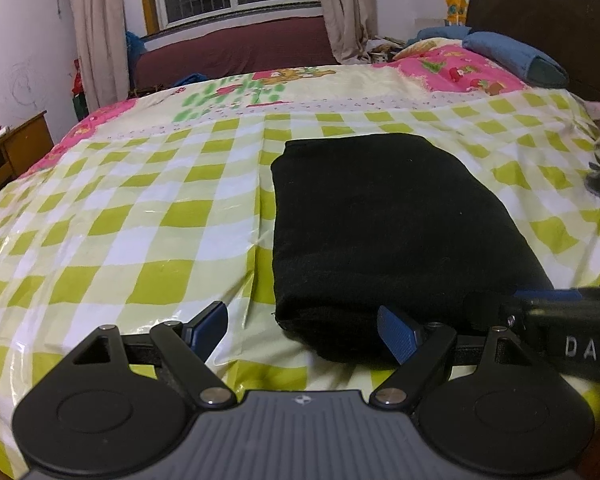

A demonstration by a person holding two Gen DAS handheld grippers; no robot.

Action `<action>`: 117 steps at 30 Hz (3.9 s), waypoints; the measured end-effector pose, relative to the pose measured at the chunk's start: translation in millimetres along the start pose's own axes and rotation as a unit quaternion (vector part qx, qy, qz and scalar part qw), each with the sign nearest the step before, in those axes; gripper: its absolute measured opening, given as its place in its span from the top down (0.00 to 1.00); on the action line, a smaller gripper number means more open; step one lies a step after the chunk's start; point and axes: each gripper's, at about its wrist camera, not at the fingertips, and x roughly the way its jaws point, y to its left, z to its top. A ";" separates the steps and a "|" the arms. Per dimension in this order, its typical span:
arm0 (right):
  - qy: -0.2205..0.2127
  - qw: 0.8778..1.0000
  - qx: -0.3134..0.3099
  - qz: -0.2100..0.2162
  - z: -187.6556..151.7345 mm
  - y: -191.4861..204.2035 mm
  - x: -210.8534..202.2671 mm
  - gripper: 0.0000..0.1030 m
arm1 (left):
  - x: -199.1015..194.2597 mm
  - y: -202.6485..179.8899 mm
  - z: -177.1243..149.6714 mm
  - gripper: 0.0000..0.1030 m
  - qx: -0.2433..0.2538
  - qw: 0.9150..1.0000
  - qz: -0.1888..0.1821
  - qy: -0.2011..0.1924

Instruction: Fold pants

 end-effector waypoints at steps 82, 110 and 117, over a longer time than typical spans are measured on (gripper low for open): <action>0.003 1.000 0.012 0.025 -9.7 0.2 -1.1 0.71 | -1.8 -7.2 -2.4 0.09 0.011 1.000 0.026 -0.001; 0.005 1.000 0.010 0.027 -12.1 1.4 1.0 0.71 | -0.5 -6.3 -3.9 0.09 0.010 1.000 0.029 0.004; 0.005 1.000 0.010 0.027 -12.0 1.4 1.2 0.71 | -0.6 -6.2 -4.1 0.09 0.009 1.000 0.028 0.005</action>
